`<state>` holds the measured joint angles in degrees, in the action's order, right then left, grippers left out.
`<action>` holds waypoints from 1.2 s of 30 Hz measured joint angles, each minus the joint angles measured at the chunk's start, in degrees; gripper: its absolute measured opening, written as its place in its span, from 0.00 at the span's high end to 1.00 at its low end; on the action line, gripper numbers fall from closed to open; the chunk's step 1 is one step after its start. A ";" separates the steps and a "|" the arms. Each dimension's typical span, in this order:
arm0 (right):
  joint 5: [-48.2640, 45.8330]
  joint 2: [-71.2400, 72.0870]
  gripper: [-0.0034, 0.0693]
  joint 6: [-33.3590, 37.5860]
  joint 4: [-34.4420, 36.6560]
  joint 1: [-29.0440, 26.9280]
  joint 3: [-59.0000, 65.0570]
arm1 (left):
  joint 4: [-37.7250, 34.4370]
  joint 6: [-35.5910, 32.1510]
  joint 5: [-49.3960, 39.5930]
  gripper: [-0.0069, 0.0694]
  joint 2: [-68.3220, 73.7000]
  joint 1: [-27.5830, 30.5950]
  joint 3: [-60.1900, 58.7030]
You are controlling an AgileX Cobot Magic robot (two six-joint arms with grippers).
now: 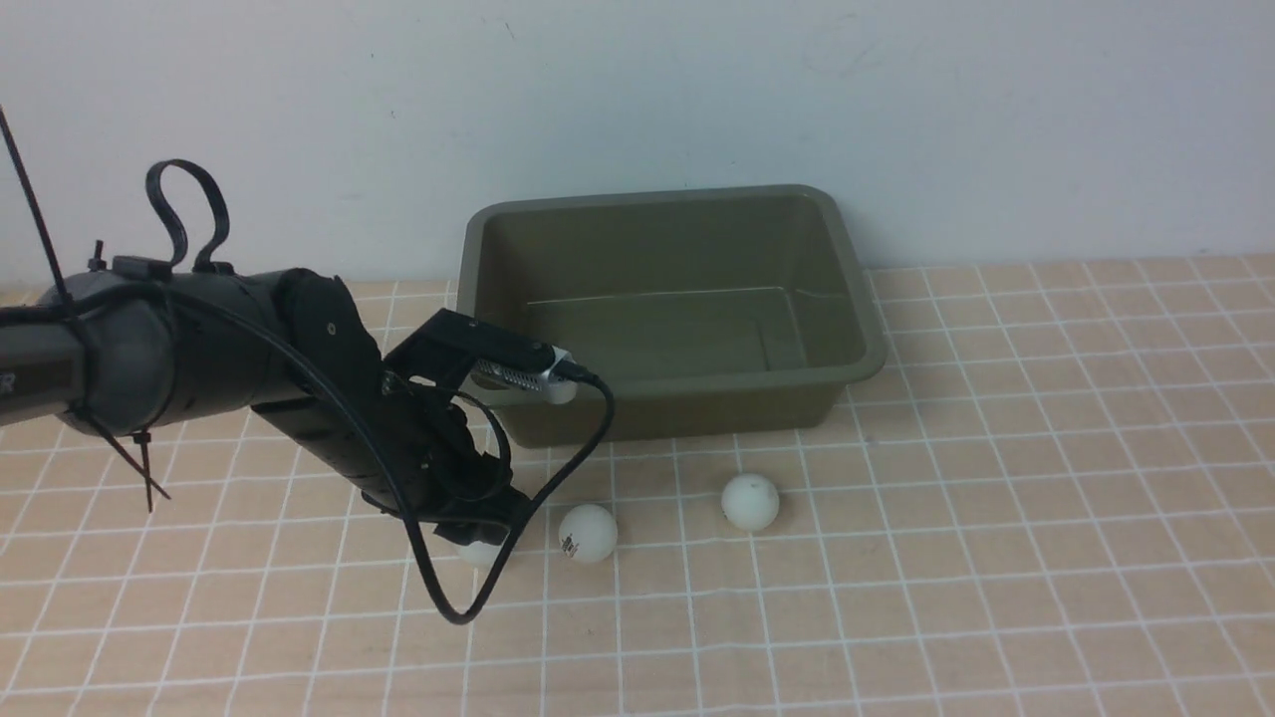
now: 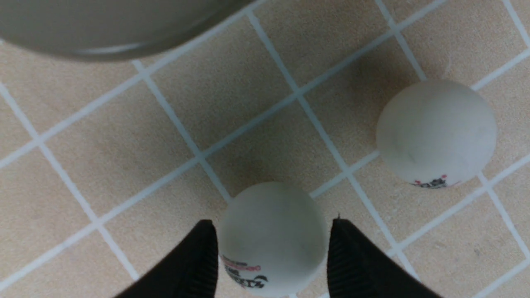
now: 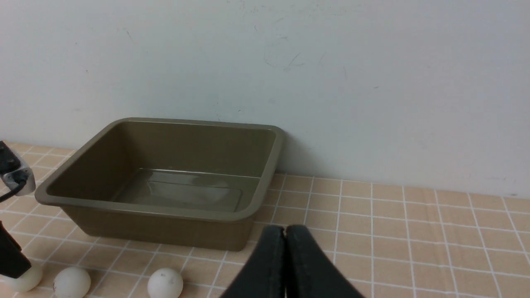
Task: Put the table tennis balls into the box on the light coffee tablecloth.
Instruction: 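Reach for and grasp a ping pong ball on the table beside the basket, then drop the ball into the bin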
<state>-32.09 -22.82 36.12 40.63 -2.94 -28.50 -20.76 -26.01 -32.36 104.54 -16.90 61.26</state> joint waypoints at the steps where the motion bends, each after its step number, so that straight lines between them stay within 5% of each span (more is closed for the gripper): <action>1: 0.01 0.00 0.97 0.00 0.00 0.00 0.00 | 0.00 0.00 0.00 0.52 0.08 -0.05 0.00; 10: -0.06 0.00 0.97 0.00 0.12 0.00 0.00 | 1.16 -0.50 -0.14 0.54 1.32 -1.00 0.59; 20: -0.06 0.00 0.97 0.02 1.54 0.00 0.00 | 5.34 3.01 -17.70 0.54 -9.10 -1.00 8.88; 27: -0.06 0.00 0.97 0.02 1.54 0.00 0.00 | 2.06 -0.81 -13.64 0.54 -12.33 -1.00 15.54; 36: -0.82 0.00 0.97 0.02 1.68 0.00 0.00 | -1.88 -8.78 -9.42 0.54 2.60 -1.00 27.28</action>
<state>-32.91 -22.82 36.14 42.30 -2.94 -28.50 -22.64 -34.79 -41.78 107.13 -17.90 88.54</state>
